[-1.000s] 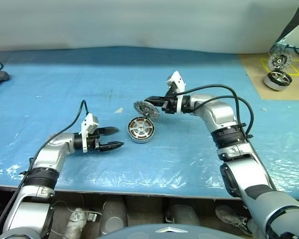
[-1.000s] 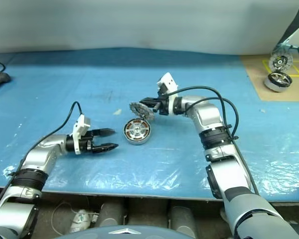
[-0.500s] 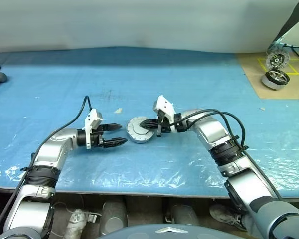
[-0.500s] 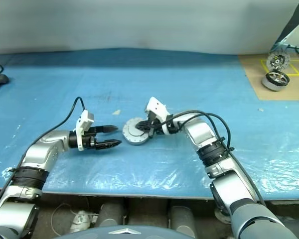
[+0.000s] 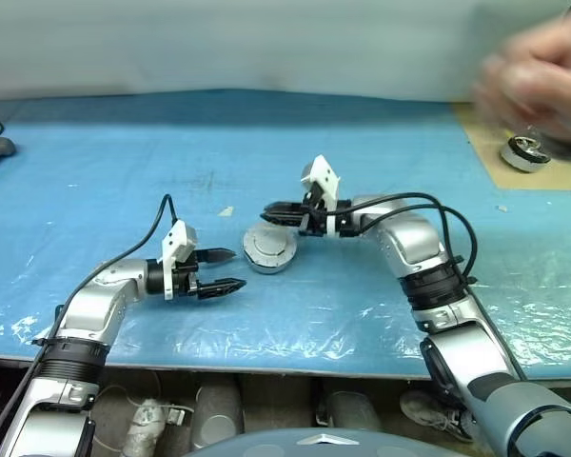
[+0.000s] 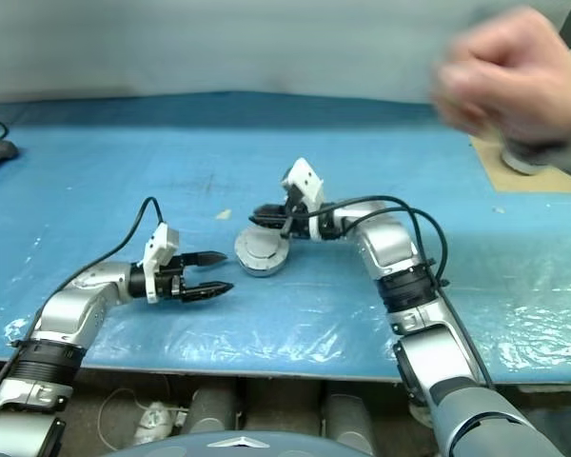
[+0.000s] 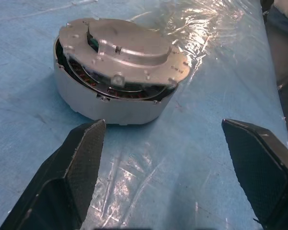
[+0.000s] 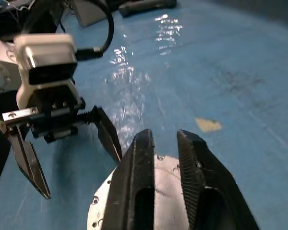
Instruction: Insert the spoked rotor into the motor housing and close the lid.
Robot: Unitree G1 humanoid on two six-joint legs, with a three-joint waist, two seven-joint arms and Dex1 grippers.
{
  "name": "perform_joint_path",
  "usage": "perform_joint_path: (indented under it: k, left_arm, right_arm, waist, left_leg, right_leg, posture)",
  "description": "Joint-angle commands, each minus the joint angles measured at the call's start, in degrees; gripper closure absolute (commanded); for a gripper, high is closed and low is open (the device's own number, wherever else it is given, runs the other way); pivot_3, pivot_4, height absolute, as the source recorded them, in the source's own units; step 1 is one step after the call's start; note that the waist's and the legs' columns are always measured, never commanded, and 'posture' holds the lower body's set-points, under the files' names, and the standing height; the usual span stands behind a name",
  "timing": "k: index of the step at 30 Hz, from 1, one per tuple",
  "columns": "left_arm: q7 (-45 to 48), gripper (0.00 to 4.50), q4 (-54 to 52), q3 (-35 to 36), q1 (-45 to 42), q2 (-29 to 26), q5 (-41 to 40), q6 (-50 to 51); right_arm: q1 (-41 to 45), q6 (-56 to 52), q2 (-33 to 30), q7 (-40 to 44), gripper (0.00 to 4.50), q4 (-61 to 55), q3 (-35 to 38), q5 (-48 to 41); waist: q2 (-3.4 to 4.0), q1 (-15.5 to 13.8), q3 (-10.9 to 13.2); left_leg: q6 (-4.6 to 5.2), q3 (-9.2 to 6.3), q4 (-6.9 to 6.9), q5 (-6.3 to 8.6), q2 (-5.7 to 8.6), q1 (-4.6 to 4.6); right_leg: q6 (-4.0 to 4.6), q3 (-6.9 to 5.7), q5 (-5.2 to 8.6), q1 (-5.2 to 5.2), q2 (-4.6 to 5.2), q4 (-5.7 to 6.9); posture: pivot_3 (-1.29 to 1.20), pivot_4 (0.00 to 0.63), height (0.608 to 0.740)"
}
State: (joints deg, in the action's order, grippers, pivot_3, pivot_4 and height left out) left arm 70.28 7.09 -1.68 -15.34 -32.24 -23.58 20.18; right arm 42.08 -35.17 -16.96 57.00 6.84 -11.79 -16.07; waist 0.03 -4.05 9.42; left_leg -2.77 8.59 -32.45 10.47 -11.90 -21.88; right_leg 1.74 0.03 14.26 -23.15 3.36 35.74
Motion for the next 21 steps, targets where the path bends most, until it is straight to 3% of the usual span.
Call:
perform_joint_path:
  k: [1,8,21]
  left_arm:
    - [0.2,0.36,-1.2,0.9,0.2,-0.4,-0.9,-0.8]
    - [0.1,0.36,-0.1,0.6,-0.6,-0.1,-0.6,-1.3]
    - [0.3,0.36,-0.2,0.9,0.1,-0.5,-0.8,-1.7]
  right_arm:
    - [-0.4,-1.0,-0.7,1.0,2.56,-3.2,-0.7,-1.3]
    - [-1.9,1.0,-1.6,0.2,0.09,-3.0,-4.0,1.7]
    - [-2.7,0.9,-3.0,-0.5,0.09,-2.6,-2.1,0.7]
  waist:
    - [0.0,0.0,0.0]
    - [0.0,0.1,0.0]
    - [0.01,0.1,0.0]
  left_leg:
    - [0.0,0.0,0.0,0.0,0.0,0.0]
    - [0.0,0.0,0.01,0.0,0.0,0.0]
    - [0.0,0.0,0.01,0.0,0.0,-0.05]
  right_leg:
    - [0.0,0.0,0.0,0.0,0.0,0.0]
    - [-0.1,0.0,-0.06,0.0,-0.01,0.0]
    - [-0.19,0.0,-0.11,-0.05,-0.01,0.0]
  posture:
    - [0.0,0.15,0.74]
    - [0.0,0.15,0.74]
    - [0.0,0.15,0.74]
